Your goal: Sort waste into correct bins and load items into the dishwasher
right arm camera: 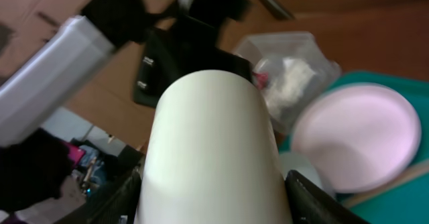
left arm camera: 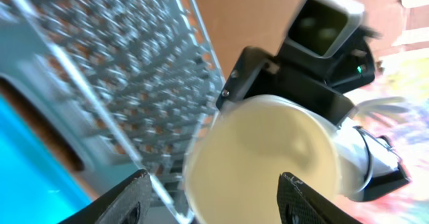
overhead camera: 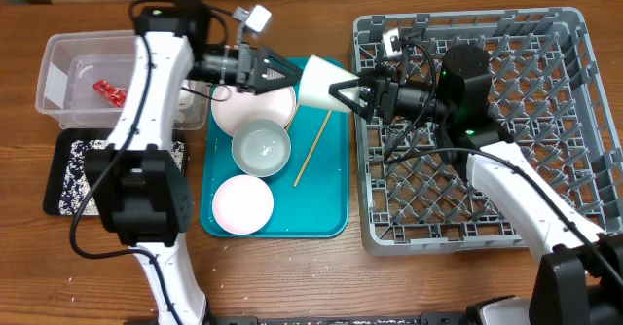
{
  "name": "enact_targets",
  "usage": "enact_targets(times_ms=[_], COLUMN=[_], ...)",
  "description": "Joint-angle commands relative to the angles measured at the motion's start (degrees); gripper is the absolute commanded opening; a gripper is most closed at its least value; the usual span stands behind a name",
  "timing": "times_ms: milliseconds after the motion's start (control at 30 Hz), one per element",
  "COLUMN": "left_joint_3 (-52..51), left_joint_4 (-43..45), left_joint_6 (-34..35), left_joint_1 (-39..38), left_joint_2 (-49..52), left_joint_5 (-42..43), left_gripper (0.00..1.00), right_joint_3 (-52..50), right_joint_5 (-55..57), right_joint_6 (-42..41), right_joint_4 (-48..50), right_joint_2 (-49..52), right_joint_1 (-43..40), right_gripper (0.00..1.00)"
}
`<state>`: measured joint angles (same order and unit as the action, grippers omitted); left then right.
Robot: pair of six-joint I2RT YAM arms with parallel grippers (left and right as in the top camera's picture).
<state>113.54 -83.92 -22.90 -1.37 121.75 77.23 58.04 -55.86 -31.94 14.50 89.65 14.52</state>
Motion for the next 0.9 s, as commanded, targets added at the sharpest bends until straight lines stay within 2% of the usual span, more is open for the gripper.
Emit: enact_targets(times_ms=[0, 133, 167, 300, 333, 367, 433, 633, 733, 867], left_joint_3=[0.7, 0.7, 0.7, 0.7, 0.8, 1.1, 1.9, 2.5, 2.5, 2.5], left_joint_4=[2.7, 8.7, 13.0, 20.8, 21.8, 22.4, 21.7, 20.2, 19.9, 19.9], left_joint_6=[1.2, 7.9, 12.0, 21.0, 22.2, 23.0, 23.0, 22.9, 22.9, 22.9], left_joint_1=[3.8, 6.8, 8.5, 12.1, 13.0, 15.0, 17.3, 19.0, 18.0, 17.3], left_joint_2=[-0.8, -0.8, -0.8, -0.8, -0.8, -0.8, -0.8, -0.8, -0.8, -0.8], left_joint_5=[-4.5, -8.5, -9.5, -14.1, -15.5, -19.3, -25.7, -46.5, -54.6, -60.2], left_gripper=[0.65, 0.66, 0.66, 0.6, 0.59, 0.57, 0.55, 0.59, 0.64, 0.73], right_joint_3=[0.4, 0.9, 1.7, 6.1, 7.1, 9.4, 11.2, 11.4, 11.4, 11.2], right_joint_5=[6.0, 15.4, 21.7, 36.1, 38.4, 44.5, 50.0, 52.5, 53.5, 53.7], right_joint_6=[1.9, 1.9, 1.9, 1.9, 1.9, 1.9, 1.2, -1.9, -3.1, -3.1], right_joint_4=[-5.0, -18.4, -26.6, -47.2, -50.5, -59.0, -68.2, -84.0, -87.8, -88.7], right_joint_2=[-0.6, -5.1, -8.3, -15.8, -16.6, -18.3, -18.7, -18.6, -18.2, -16.6], right_joint_1=[-0.8, -0.6, -0.2, 1.9, 2.5, 4.9, 8.3, 13.2, 13.3, 13.3], right_gripper=[0.52, 0.53, 0.53, 0.53, 0.53, 0.53, 0.54, 0.57, 0.57, 0.57])
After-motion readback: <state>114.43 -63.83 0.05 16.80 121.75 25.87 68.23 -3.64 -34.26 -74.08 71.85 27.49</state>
